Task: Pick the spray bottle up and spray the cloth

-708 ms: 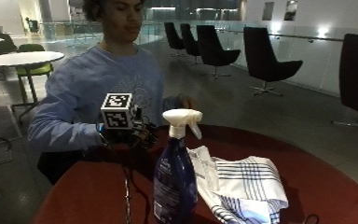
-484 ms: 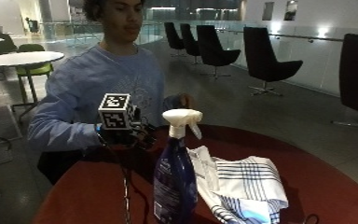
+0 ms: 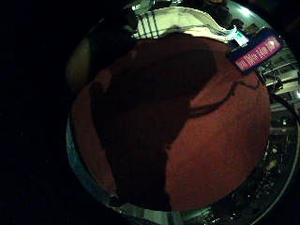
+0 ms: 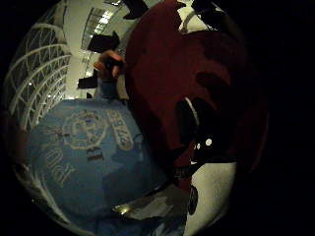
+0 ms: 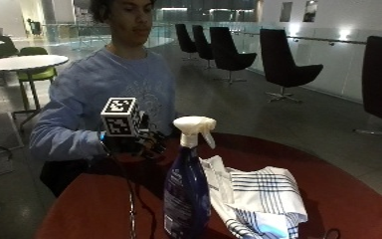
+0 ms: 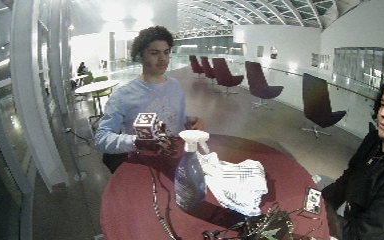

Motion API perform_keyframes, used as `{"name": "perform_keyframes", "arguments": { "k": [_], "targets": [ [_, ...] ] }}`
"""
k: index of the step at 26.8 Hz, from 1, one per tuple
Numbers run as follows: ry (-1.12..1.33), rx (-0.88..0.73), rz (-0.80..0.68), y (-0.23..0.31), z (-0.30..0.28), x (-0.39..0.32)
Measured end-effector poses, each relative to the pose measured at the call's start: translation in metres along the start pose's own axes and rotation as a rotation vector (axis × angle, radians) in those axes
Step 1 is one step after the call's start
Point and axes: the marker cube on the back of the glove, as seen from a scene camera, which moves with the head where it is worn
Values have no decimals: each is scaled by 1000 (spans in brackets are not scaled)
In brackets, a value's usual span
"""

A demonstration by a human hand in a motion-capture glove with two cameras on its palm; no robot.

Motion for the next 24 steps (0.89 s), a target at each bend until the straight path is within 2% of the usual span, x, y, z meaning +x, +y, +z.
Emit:
{"name": "perform_keyframes", "arguments": {
  "k": [7, 13, 16, 24],
  "targets": [
    [-156, 63, 45, -3, -6, 10],
    [-575, 344, 178, 2, -31, 43],
    [-711, 458, 245, 7, -44, 61],
    [-758, 525, 394, 4, -56, 96]
  ]
}}
